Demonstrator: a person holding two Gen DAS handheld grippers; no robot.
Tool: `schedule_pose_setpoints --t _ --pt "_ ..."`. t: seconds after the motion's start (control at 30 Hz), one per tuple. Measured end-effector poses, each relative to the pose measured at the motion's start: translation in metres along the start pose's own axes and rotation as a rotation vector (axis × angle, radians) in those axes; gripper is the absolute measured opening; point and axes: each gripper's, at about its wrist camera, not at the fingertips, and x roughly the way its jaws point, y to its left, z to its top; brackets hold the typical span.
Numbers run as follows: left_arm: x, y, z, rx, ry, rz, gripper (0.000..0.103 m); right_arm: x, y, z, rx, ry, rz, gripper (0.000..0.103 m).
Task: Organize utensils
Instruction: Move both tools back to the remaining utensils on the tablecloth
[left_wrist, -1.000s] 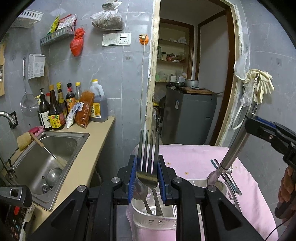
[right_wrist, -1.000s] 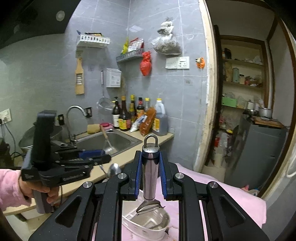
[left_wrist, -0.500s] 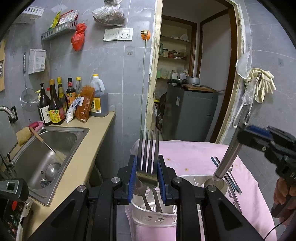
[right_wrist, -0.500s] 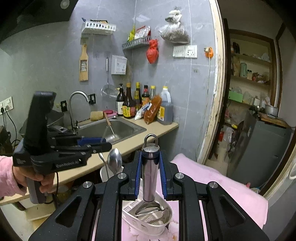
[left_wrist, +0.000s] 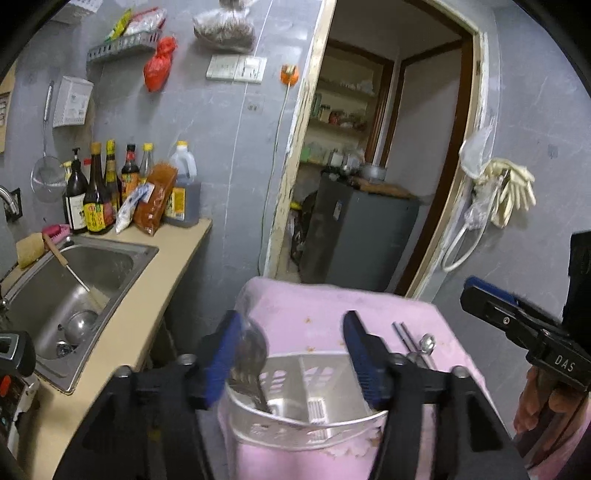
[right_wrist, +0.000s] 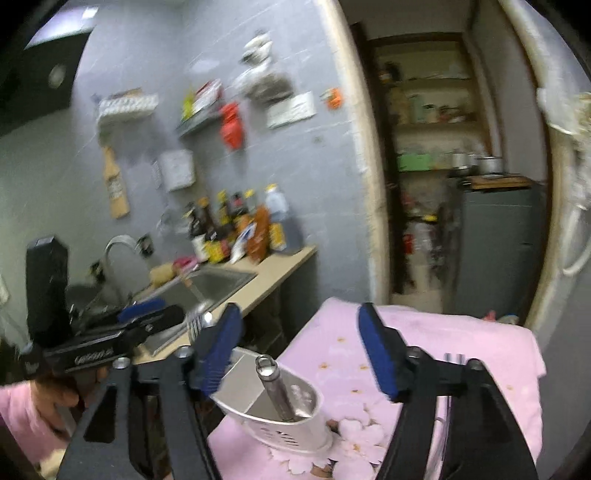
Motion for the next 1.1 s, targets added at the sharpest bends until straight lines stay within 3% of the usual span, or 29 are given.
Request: schedule_pose_setpoints --t 0.23,0.37,0.6,0.87,1.1 --pt "-0.020 -0.042 0.006 0.038 -0.086 -0.008 0.084 -0.056 -0.028 0.005 0.023 -0.120 -0.181 0.098" --pt "-0.029 -0.074 0.007 0.047 -0.153 0.004 0.102 -0.083 -0.044 0.005 -0.005 -0.164 -0.300 0.102" --pt "-0.027 -0.124 0.002 0.062 -0.216 0.017 0.102 -0.112 -0.080 0.004 -0.046 -0.179 -0.426 0.102" --pt "-0.006 -0.183 -0.017 0.115 -0.208 0.029 0.102 -0.120 -0.132 -0.006 -0.036 -0.147 -0.440 0.102" --pt "0.028 -0.219 -0.036 0.115 -0.155 0.060 0.102 -0.102 -0.194 -0.026 -0.004 -0.045 -0.392 0.101"
